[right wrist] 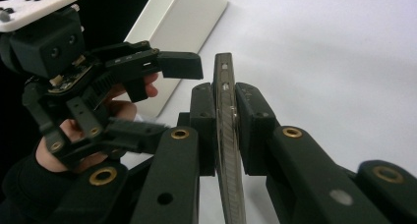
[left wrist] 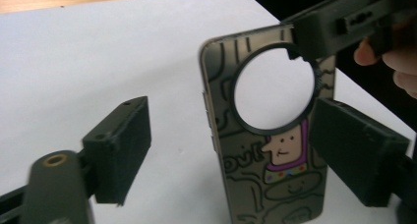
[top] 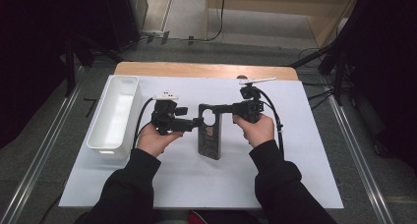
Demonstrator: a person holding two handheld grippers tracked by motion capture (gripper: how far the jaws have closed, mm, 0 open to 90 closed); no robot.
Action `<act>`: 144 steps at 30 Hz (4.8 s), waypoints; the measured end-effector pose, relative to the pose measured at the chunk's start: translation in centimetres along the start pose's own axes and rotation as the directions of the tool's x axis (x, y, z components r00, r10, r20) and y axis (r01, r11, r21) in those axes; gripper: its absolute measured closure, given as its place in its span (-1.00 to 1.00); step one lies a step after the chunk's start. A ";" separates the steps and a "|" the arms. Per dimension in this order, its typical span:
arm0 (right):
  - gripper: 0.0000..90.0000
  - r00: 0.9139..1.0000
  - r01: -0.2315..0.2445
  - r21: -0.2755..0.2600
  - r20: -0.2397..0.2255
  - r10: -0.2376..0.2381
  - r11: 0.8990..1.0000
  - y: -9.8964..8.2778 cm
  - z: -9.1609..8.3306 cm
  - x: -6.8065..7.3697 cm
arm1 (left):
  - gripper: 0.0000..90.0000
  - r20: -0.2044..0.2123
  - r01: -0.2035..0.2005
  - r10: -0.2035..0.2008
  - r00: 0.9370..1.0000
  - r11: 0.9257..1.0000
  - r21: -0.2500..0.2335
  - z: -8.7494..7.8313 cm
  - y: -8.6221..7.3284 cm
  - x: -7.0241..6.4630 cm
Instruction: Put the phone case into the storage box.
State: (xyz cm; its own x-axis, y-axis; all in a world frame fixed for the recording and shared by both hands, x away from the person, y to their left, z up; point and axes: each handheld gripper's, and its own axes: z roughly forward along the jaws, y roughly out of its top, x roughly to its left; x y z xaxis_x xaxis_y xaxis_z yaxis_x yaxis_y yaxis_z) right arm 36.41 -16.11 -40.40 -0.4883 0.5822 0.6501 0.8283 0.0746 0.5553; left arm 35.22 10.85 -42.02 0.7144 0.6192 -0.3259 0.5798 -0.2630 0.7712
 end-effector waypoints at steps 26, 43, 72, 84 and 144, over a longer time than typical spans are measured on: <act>0.72 0.999 0.035 -0.024 -0.027 -0.035 0.999 -0.2 0.3 0.9 | -0.28 -0.007 0.035 -0.035 0.999 0.999 0.005 0.6 0.2 0.5; 0.72 0.998 0.042 -0.039 -0.038 -0.044 0.998 -0.2 0.7 1.4 | 0.12 -0.026 0.066 -0.066 0.997 0.998 0.015 0.9 0.4 0.4; 0.72 0.997 0.061 -0.061 -0.041 -0.063 0.996 -0.3 1.1 2.0 | 0.57 -0.053 0.049 -0.049 0.997 0.999 -0.009 0.8 0.4 0.2; 0.72 0.997 0.063 -0.069 -0.048 -0.066 0.996 -0.3 1.1 2.1 | 0.59 -0.055 0.040 -0.041 0.998 0.999 -0.025 0.6 0.5 0.2; -0.22 0.957 0.283 0.073 -0.087 -0.276 0.956 -4.2 -0.3 1.1 | 0.59 -0.046 -0.012 0.013 0.999 1.000 0.029 -1.8 1.3 -0.4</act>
State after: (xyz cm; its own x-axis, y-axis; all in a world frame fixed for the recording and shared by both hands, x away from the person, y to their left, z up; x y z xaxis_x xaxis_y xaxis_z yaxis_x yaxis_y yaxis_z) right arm 32.35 -16.03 -41.90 -0.7203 0.4659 0.5139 0.6741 0.2953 0.6770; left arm 34.99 11.54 -39.86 0.7033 0.6491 -0.2901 0.5822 -0.2917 0.7589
